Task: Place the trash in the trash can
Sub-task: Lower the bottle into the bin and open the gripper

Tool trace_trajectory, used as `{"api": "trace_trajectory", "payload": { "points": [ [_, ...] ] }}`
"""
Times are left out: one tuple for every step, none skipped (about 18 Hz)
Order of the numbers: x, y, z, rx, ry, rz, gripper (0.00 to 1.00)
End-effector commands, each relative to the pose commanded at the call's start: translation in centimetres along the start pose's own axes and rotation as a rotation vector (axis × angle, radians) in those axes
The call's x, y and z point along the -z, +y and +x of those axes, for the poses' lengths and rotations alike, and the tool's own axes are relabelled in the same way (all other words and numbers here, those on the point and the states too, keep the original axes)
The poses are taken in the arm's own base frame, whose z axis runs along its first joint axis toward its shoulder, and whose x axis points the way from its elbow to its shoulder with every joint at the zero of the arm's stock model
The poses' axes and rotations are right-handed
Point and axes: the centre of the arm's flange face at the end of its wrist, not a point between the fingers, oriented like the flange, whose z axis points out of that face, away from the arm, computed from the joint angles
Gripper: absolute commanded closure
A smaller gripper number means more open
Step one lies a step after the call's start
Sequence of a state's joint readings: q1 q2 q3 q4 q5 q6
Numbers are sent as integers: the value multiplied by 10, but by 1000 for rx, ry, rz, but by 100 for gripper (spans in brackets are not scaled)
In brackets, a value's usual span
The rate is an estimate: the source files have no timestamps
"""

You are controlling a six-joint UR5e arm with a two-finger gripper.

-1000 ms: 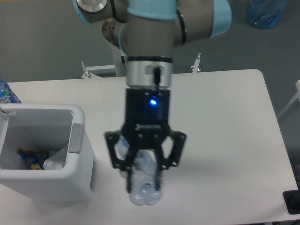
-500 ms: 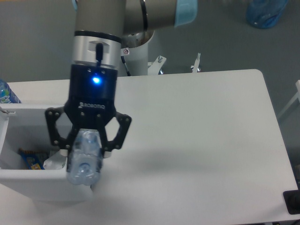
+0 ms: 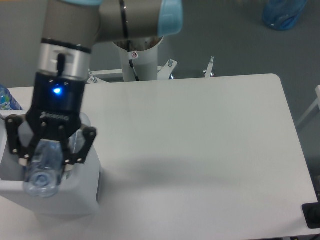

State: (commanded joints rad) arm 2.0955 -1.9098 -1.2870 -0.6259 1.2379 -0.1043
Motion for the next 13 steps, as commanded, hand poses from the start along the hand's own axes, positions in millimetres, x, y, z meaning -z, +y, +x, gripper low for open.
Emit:
{"api": "trace_trajectory", "payload": {
  "points": [
    [-2,2,2,-2,3,-4,48],
    [-2,2,3,-3,4,-5,47],
    [-7,4,2,0,4,-12,42],
    [-9,5,1,-4,3,-13,30],
    [-9,5,1,-26,4,-13,14],
    [-9,5,2,-54,5,-15,0],
    [-11,7,0,-62,3,-20,0],
    [-11,10,-1,-63,2,-25,0],
    [-9,10,0,-65,2,-23,0],
    [-7,10,1,-67,2,-22,0],
    [-3,8,1,-68,1,-16,0],
    [-3,7,0,-66,-2,-14,0],
    [-2,4,-5,-63,-9,-9,0]
  ]
}}
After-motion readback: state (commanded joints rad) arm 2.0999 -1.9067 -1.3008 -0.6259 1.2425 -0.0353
